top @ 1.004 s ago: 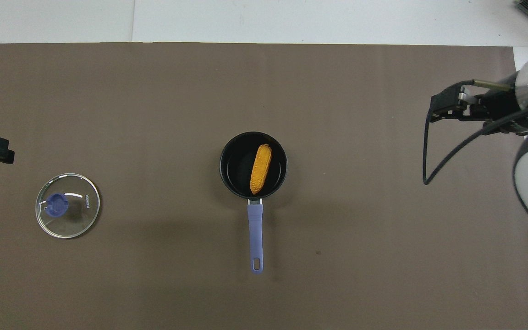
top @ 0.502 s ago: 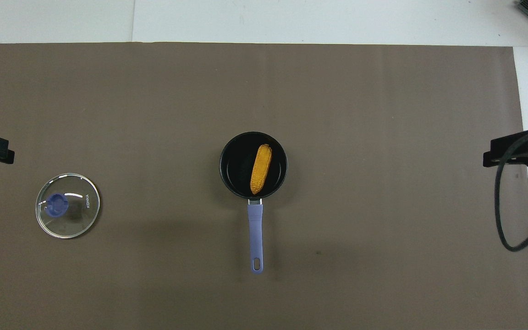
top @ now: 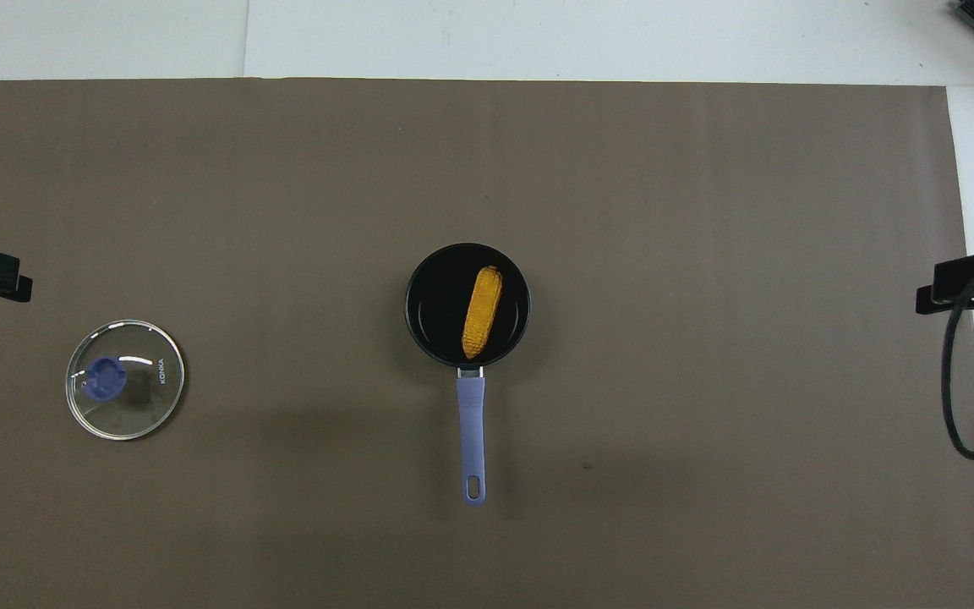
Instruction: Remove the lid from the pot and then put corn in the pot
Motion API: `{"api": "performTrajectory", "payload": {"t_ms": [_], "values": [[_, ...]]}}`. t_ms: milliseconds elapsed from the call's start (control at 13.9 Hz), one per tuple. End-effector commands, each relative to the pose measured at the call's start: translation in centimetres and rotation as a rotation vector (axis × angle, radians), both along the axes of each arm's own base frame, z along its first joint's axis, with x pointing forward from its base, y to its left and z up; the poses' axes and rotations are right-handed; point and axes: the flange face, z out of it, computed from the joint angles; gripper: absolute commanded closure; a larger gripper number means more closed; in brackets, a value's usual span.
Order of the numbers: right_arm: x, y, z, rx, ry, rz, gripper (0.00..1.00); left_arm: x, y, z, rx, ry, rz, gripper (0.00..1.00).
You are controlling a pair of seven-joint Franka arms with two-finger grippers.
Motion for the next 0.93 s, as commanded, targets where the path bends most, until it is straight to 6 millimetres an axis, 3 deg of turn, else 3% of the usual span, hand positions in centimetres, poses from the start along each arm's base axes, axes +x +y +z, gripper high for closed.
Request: {"api": "performTrajectory", "payload": {"t_ms": [0, 861], "values": [[-0.53, -0.78, -0.09, -0.002, -0.023, 0.091, 0.00, -0.45, -0.30, 0.45, -0.008, -0.006, -0.012, 0.00], [-0.36, -1.20, -0.85, -0.064, -0.035, 0.077, 0.00, -1.02, -0.52, 1.01, -0.013, -0.019, -0.008, 0.00]]}}
